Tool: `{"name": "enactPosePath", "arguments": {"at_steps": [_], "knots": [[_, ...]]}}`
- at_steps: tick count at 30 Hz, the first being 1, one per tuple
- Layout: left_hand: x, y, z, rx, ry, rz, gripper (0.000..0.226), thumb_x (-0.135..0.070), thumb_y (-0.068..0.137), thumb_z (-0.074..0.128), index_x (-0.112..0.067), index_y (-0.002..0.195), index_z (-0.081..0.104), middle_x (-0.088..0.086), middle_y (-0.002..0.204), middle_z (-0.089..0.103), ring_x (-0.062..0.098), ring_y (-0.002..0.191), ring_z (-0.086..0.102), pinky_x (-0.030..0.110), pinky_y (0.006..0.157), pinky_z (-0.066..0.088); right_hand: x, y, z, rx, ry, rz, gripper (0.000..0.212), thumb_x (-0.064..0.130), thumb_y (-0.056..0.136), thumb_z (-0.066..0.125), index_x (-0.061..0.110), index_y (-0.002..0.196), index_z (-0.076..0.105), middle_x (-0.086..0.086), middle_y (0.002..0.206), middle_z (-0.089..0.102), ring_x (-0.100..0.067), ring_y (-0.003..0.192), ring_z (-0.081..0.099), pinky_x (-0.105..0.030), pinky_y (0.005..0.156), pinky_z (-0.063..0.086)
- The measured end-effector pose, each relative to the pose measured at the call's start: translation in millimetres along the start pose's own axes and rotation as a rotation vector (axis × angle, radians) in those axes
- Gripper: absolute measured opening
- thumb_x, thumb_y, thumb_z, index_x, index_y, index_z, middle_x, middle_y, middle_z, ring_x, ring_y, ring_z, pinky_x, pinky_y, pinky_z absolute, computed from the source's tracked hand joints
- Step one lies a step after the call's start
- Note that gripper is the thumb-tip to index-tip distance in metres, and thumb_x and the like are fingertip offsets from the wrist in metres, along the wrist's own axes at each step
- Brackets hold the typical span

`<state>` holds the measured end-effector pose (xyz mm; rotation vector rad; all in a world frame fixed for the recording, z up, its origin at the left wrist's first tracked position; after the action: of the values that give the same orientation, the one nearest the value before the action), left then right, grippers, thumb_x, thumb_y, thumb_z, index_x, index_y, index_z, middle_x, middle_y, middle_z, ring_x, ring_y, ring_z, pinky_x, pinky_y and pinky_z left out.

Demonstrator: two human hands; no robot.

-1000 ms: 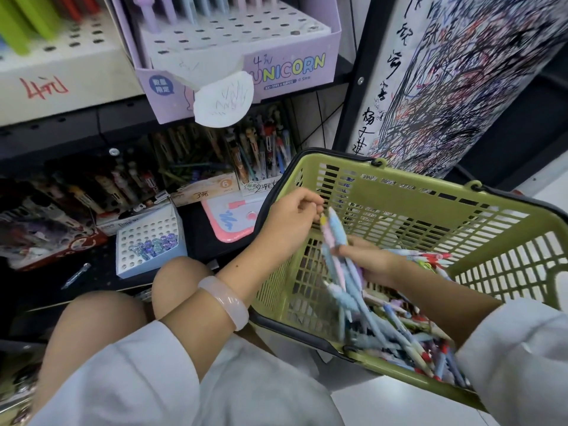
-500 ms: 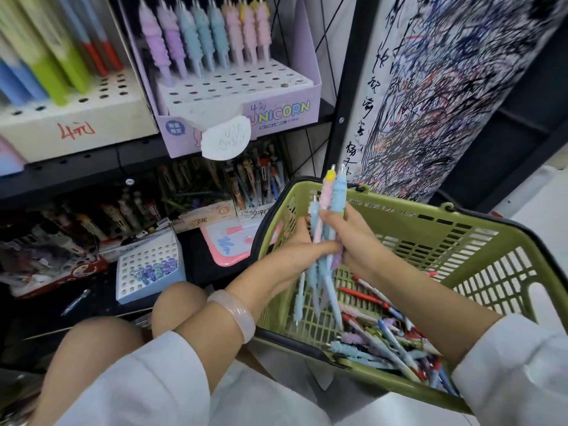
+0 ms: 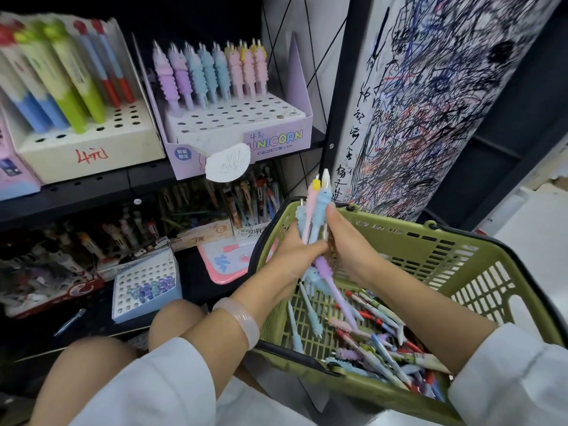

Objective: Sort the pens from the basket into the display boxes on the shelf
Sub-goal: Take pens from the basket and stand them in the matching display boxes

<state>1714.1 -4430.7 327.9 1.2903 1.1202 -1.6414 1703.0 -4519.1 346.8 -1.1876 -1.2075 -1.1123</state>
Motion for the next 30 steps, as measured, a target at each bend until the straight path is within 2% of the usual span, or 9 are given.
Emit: {"name": "enactPosePath", "arguments": {"at_steps": [6, 8, 10, 13, 16, 18, 20, 24, 30], "knots": [[-9, -6, -5, 0.071, -0.081, 0.055, 0.029, -0.007, 0.085, 0.063, -0.03, 0.101, 0.054, 0.001, 0.089, 0.063, 0.013, 0.068, 0.062, 0.033, 0.071, 0.054, 19, 0, -12, -0.149, -0.209, -0.114, 0.036, 0.03, 0.101, 0.034, 0.023, 0.135, 0.044, -0.002, 0.124, 0.059, -0.011, 0.116, 0.054, -0.038, 0.104, 0.042], [-12, -9, -9, 0.077, -0.118, 0.076, 0.027, -0.007, 0.087, 0.061, -0.03, 0.101, 0.054, 0.002, 0.089, 0.063, 0.01, 0.065, 0.062, 0.029, 0.066, 0.055, 30, -3, -14, -0.183, -0.311, -0.244, 0.043, 0.016, 0.099, 0.041, 0.028, 0.14, 0.035, -0.002, 0.109, 0.061, -0.001, 0.093, 0.06, -0.021, 0.08, 0.051], [-15, -11, -11, 0.087, -0.158, 0.093, 0.028, -0.005, 0.088, 0.059, -0.026, 0.105, 0.054, 0.002, 0.088, 0.063, 0.006, 0.059, 0.063, 0.023, 0.057, 0.053, 33, -6, -11, -0.156, -0.364, -0.292, 0.048, 0.011, 0.096, 0.046, 0.028, 0.139, 0.036, -0.004, 0.1, 0.06, -0.005, 0.081, 0.06, -0.017, 0.063, 0.047], [-16, -15, -10, 0.092, -0.159, 0.088, 0.031, -0.006, 0.089, 0.059, -0.022, 0.113, 0.05, 0.005, 0.093, 0.061, 0.006, 0.057, 0.062, 0.022, 0.055, 0.053, 33, -5, -9, -0.171, -0.367, -0.256, 0.041, 0.007, 0.093, 0.051, 0.019, 0.132, 0.044, -0.012, 0.099, 0.057, -0.025, 0.082, 0.061, -0.032, 0.064, 0.052], [-16, -18, -14, 0.039, -0.141, 0.09, 0.031, -0.01, 0.089, 0.06, -0.018, 0.117, 0.05, 0.003, 0.093, 0.061, 0.006, 0.06, 0.061, 0.023, 0.058, 0.052, 42, -8, -12, -0.252, -0.375, -0.291, 0.022, 0.006, 0.091, 0.053, 0.02, 0.107, 0.059, -0.005, 0.082, 0.053, -0.006, 0.061, 0.053, -0.016, 0.051, 0.045], [-17, -17, -21, -0.011, -0.105, 0.082, 0.021, -0.012, 0.09, 0.059, -0.019, 0.108, 0.05, 0.003, 0.087, 0.057, 0.009, 0.061, 0.058, 0.027, 0.061, 0.052, 49, -9, -21, -0.366, -0.343, -0.279, 0.021, 0.009, 0.093, 0.05, 0.027, 0.093, 0.061, -0.001, 0.083, 0.057, -0.007, 0.064, 0.054, -0.02, 0.056, 0.049], [-18, -18, -28, -0.04, -0.087, 0.071, 0.014, -0.012, 0.09, 0.058, -0.02, 0.097, 0.048, 0.004, 0.079, 0.052, 0.014, 0.062, 0.053, 0.034, 0.063, 0.05, 54, -7, -32, -0.424, -0.105, -0.194, 0.025, 0.009, 0.096, 0.043, 0.025, 0.097, 0.062, -0.002, 0.088, 0.06, -0.013, 0.07, 0.058, -0.025, 0.065, 0.054], [-29, -20, -34, -0.089, -0.022, 0.129, 0.016, -0.008, 0.089, 0.056, -0.021, 0.092, 0.048, 0.004, 0.074, 0.049, 0.018, 0.063, 0.049, 0.04, 0.07, 0.047, 59, -2, -32, -0.261, 0.38, -0.09, 0.031, -0.001, 0.092, 0.041, 0.013, 0.115, 0.055, -0.005, 0.086, 0.06, -0.013, 0.071, 0.058, -0.02, 0.062, 0.051], [-69, -29, -49, -0.199, -0.009, 0.249, 0.021, -0.004, 0.087, 0.055, -0.024, 0.087, 0.049, 0.003, 0.07, 0.05, 0.011, 0.053, 0.051, 0.032, 0.059, 0.05, 70, 0, -4, -0.248, 0.083, -0.152, 0.017, 0.016, 0.094, 0.051, 0.01, 0.109, 0.056, 0.003, 0.067, 0.061, -0.006, 0.058, 0.057, -0.016, 0.055, 0.048]]}}
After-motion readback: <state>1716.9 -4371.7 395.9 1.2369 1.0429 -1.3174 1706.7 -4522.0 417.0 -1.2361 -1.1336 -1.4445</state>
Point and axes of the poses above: each hand's wrist, its own y-axis towards the middle knuckle, its own z-axis out of the palm, x = y × z, the point moved 4 cm from there along y, towards the middle knuckle
